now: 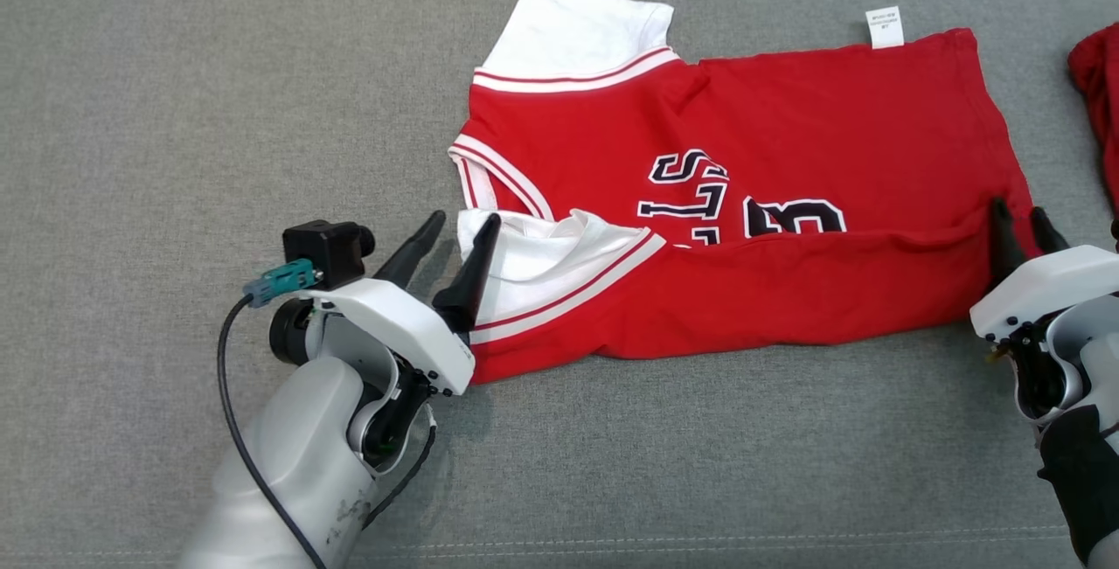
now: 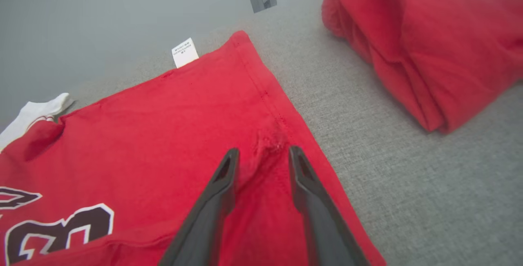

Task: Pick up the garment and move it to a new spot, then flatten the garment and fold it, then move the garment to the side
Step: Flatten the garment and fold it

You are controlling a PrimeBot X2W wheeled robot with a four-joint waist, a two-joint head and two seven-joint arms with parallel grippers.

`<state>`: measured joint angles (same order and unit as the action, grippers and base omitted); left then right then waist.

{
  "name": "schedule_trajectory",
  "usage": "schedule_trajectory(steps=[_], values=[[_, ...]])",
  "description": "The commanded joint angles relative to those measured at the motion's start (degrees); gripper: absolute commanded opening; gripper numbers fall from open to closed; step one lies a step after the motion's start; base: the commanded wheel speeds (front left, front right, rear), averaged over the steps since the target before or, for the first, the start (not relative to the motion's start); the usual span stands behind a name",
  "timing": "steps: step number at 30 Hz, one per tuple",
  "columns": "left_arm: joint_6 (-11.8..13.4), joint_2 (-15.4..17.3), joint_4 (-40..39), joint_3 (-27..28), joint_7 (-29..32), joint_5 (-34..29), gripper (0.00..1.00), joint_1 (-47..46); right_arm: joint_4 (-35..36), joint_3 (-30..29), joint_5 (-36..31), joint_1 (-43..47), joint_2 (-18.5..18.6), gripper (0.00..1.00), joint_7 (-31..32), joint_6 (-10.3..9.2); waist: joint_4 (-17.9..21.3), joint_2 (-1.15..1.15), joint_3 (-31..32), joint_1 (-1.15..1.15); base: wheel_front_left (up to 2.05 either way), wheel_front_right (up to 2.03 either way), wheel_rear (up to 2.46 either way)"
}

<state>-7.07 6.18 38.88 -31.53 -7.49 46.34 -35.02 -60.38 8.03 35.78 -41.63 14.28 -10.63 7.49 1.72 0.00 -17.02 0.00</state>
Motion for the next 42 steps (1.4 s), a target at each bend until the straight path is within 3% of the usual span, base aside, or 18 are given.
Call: schedule_trajectory(steps=[1,8,14,18,27,28,29,30,31,42], values=[[-0.41,1.45,-0.83,1.77,-1.51,0.65,1.0,-2.03,1.31,1.49,0.25,-0.24,0.42,1.0,-1.69,0.0,0.11,0.0,0.66,0.0,0.0,0.0,0.0],[-0.11,2.0,-2.69,4.16,-5.2,2.95,1.0,4.83,5.79,3.3,0.43,4.95,2.27,1.0,-4.27,0.0,0.38,0.0,3.73,0.0,0.0,0.0,0.0],[1.17,2.54,-5.97,3.16,-2.28,4.41,1.0,11.55,11.13,-0.09,-0.15,10.34,3.17,1.0,-4.34,0.0,0.31,0.0,5.08,0.0,0.0,0.0,0.0],[3.8,3.16,-8.82,2.06,1.67,5.34,1.0,16.19,14.54,-2.95,-1.6,14.11,2.68,1.0,-4.36,0.0,0.59,0.0,5.41,0.0,0.0,0.0,0.0],[5.81,3.29,-8.83,0.99,5.17,5.56,1.0,16.21,17.21,-4.96,-3.58,15.3,1.38,1.0,-4.36,0.0,1.43,0.0,4.19,0.0,0.0,0.0,0.0],[5.8,3.16,-8.55,1.02,5.11,5.59,0.9,15.95,17.38,-5.02,-3.66,15.3,1.28,1.0,-4.36,0.0,1.53,0.0,4.07,0.0,0.0,0.0,0.0],[5.7,3.11,-8.23,0.92,5.16,5.56,0.5,15.69,17.48,-5.04,-3.73,15.32,1.21,1.0,-4.36,0.0,1.62,0.0,4.0,0.0,0.0,0.0,0.0],[5.58,3.05,-7.89,0.81,5.29,5.56,0.38,15.47,17.49,-5.04,-3.77,15.34,1.18,1.0,-4.36,0.0,1.7,0.0,3.96,0.0,0.0,0.0,0.0],[5.46,3.0,-7.61,0.78,5.23,5.56,0.0,15.26,17.49,-5.05,-3.77,15.34,1.14,1.0,-4.36,0.0,1.78,0.0,3.93,0.0,0.0,0.0,0.0],[5.02,4.64,-7.79,1.63,3.66,5.8,0.0,15.67,12.21,-3.98,4.98,14.68,-1.25,1.0,0.41,0.0,1.34,0.0,3.88,0.0,0.0,0.0,0.0]])
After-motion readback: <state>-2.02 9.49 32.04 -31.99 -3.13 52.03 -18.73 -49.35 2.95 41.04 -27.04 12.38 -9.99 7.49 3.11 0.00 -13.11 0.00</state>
